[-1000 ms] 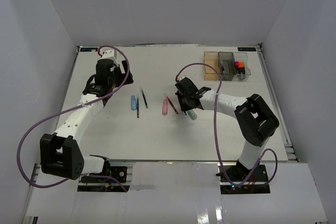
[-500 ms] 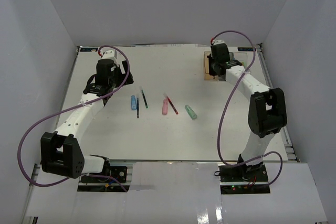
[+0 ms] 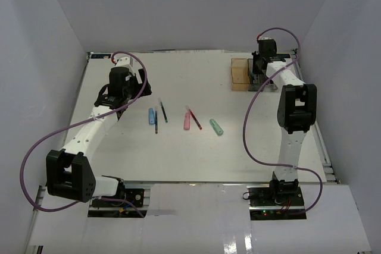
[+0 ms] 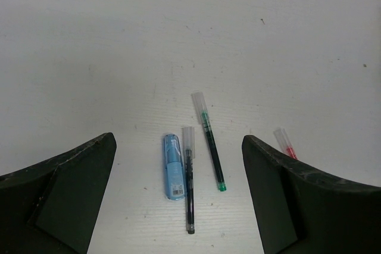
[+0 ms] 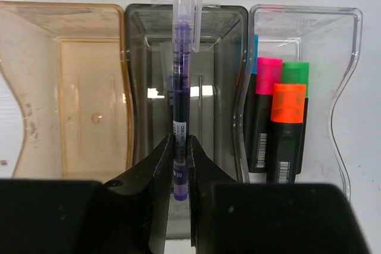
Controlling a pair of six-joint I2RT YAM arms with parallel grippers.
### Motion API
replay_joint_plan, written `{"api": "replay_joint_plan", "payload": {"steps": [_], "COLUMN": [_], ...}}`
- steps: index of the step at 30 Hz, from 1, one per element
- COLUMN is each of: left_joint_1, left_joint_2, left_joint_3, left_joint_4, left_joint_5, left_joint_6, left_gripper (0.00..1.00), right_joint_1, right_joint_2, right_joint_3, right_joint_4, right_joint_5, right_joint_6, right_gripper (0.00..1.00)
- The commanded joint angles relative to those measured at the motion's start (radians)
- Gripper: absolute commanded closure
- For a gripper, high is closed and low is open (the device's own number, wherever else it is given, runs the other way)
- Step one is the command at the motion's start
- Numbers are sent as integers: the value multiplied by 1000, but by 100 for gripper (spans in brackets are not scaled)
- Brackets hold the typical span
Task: Sort the stationery into containers
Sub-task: Place the pen in the storage box.
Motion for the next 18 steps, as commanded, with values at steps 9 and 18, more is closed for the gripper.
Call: {"api": "replay_joint_plan", "payload": {"steps": [9, 18], "left_joint_1": [13, 14], "left_joint_2": [-4, -15], "left_joint_3": [14, 14], "left_joint_4": [-4, -3], "left_joint_5": [27, 30], "left_joint_6": [-13, -16], "left_gripper": [2, 2], "right_joint_1": [-9, 49], "right_joint_2": [-50, -280], "right_joint_3": [-28, -130], "right_joint_4": [-21, -73], "right_joint_5": [-20, -8], "right_joint_6": [-8, -19], "right_gripper": [72, 63]}}
